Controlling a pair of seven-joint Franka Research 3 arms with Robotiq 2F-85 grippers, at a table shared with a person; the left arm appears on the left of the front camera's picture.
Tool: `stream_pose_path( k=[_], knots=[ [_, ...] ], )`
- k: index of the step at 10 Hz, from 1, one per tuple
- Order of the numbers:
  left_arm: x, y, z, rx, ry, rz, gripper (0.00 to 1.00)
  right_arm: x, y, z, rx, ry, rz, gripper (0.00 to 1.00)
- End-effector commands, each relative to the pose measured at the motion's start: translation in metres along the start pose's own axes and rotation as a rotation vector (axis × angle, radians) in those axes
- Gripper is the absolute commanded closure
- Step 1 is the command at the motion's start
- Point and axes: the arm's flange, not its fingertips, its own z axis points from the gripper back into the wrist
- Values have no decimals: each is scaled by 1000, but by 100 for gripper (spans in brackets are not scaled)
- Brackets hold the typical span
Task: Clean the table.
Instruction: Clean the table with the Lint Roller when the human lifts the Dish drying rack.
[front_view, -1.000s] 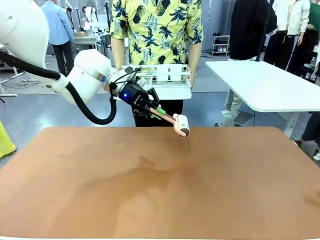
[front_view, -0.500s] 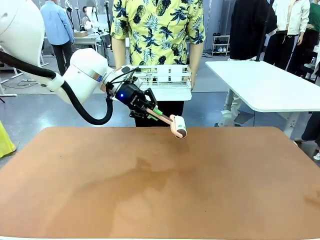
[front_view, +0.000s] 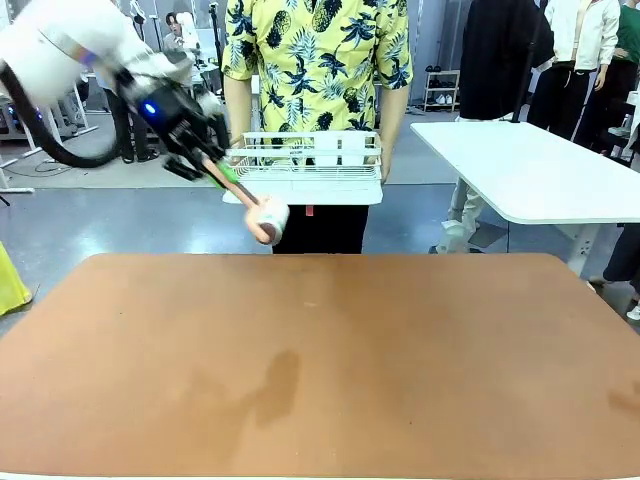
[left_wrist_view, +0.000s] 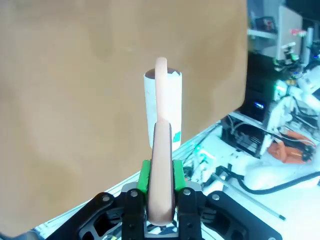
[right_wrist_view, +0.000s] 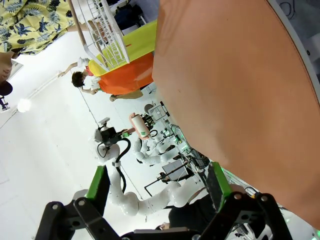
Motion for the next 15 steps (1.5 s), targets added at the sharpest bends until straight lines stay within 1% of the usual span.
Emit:
stream_pose_path(
  k=[1, 2, 4, 5, 6, 7, 8, 10, 11, 12, 15],
  knots=[
    [-14, 2, 28, 163, -25, 39, 81, -3, 1, 0, -5, 2, 8, 0],
    [-24, 8, 50, 291, -84, 67, 81, -3, 1, 0, -5, 2, 8, 0],
    [-41, 30, 94, 462, -93, 98, 81, -3, 1, 0, -5, 2, 8, 0],
    [-46, 43, 114, 509, -91, 102, 81, -3, 1, 0, -5, 2, 8, 0],
    [-46, 61, 124, 561, -135, 169, 81, -3, 1, 0, -5, 2, 8, 0],
    [-48, 77, 129, 576, -126, 186, 81, -3, 1, 0, -5, 2, 8, 0],
    [-48, 83, 129, 533, -98, 176, 81, -3, 1, 0, -5, 2, 8, 0],
    [-45, 85, 126, 523, -102, 167, 81, -3, 1, 0, -5, 2, 8, 0],
    [-45, 87, 126, 491, -101, 173, 81, -3, 1, 0, -5, 2, 8, 0],
    [-46, 92, 128, 548, -105, 166, 81, -3, 1, 0, -5, 2, 8, 0],
    [-46, 92, 128, 548, -105, 166, 81, -3, 1, 0, -5, 2, 8, 0]
  ],
)
